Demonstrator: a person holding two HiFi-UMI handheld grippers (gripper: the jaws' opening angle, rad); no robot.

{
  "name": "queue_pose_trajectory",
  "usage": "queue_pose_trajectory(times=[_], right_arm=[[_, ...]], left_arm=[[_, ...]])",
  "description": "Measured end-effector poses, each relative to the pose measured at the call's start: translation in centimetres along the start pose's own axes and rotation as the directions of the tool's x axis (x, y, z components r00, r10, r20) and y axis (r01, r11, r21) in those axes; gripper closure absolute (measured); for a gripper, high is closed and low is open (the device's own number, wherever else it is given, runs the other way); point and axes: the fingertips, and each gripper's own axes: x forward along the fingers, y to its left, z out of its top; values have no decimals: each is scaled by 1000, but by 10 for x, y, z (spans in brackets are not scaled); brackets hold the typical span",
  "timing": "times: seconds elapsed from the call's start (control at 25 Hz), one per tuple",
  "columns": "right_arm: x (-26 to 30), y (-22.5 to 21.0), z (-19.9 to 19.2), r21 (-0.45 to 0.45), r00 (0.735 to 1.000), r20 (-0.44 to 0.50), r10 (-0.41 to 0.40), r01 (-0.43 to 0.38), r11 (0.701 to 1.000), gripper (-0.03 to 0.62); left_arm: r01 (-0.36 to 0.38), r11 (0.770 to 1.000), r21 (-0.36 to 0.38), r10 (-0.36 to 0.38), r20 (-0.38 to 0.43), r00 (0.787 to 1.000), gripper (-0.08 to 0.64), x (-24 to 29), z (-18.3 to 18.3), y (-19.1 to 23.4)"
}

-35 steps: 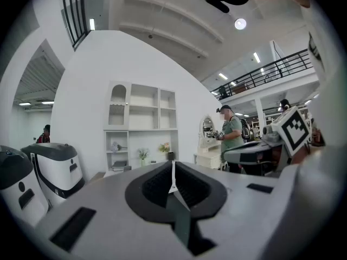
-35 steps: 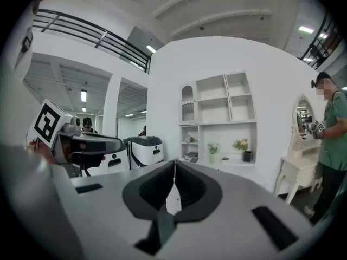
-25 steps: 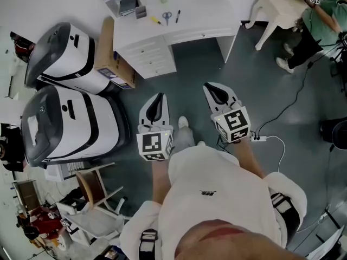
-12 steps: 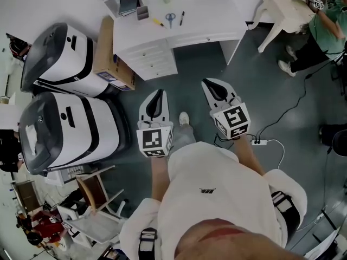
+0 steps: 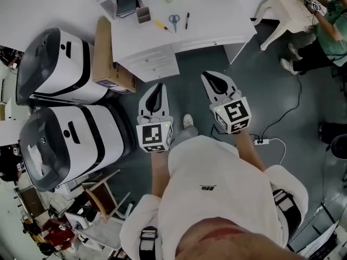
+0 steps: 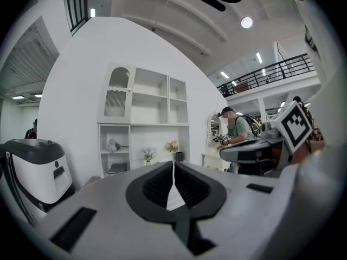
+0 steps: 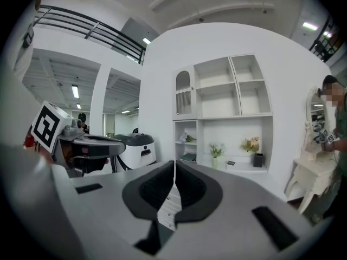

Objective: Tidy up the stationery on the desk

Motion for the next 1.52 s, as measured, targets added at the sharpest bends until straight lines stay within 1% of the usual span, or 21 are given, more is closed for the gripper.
queue_pose_trajectory(times=[0.28, 0.68, 1.16, 1.52], right_arm=[[68, -23, 7, 6, 999, -21, -32, 32, 999, 592], [137, -39, 8, 17, 997, -43, -68, 69, 997, 592], [185, -65, 13, 16, 996, -53, -71, 72, 997, 592], [235, -102, 10, 34, 997, -67, -40, 43, 999, 592]], left_arm=[[33, 999, -3, -33, -10, 999, 560, 57, 2, 47], [70, 997, -8, -71, -24, 997, 560, 109, -5, 97], [69, 997, -17, -69, -21, 997, 560, 160, -3, 127], [48, 999, -20, -48, -32, 998, 560, 216, -6, 147]])
